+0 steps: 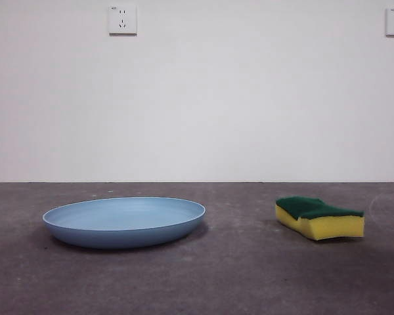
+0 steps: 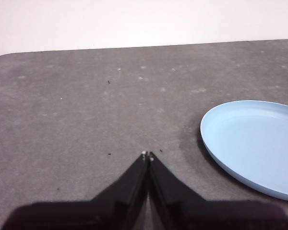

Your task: Pick up the plate,pick up the cloth,clean the plate with the cloth

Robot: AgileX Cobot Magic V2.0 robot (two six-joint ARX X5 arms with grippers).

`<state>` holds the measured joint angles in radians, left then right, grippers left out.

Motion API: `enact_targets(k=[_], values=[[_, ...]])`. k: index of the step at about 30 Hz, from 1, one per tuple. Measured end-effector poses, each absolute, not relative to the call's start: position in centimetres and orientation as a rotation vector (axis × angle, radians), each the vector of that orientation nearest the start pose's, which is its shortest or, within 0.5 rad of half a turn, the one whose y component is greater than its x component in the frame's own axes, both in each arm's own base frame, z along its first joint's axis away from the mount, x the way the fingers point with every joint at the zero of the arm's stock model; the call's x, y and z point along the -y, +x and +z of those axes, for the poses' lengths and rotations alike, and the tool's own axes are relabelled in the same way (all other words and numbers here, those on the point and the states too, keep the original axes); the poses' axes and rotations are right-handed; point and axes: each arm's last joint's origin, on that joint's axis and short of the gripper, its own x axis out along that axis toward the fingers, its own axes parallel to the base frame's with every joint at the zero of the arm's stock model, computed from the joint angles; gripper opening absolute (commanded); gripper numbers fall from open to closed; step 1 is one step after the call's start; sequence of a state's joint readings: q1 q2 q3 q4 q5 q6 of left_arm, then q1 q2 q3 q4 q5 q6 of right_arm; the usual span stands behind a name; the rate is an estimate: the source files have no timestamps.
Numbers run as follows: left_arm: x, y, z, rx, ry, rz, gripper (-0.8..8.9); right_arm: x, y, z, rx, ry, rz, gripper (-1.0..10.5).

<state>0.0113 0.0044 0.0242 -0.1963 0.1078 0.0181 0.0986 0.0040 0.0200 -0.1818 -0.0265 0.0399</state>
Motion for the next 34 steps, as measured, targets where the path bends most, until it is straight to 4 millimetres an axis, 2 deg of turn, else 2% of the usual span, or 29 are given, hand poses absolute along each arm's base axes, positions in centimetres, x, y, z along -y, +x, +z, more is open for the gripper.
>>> enact_targets(k=[34], values=[[0.2,9.49,15.26,-0.175,0.008,-0.098,-0.03,-1.01,9.48,15.25,-0.169,0.05,0.12,0.0]])
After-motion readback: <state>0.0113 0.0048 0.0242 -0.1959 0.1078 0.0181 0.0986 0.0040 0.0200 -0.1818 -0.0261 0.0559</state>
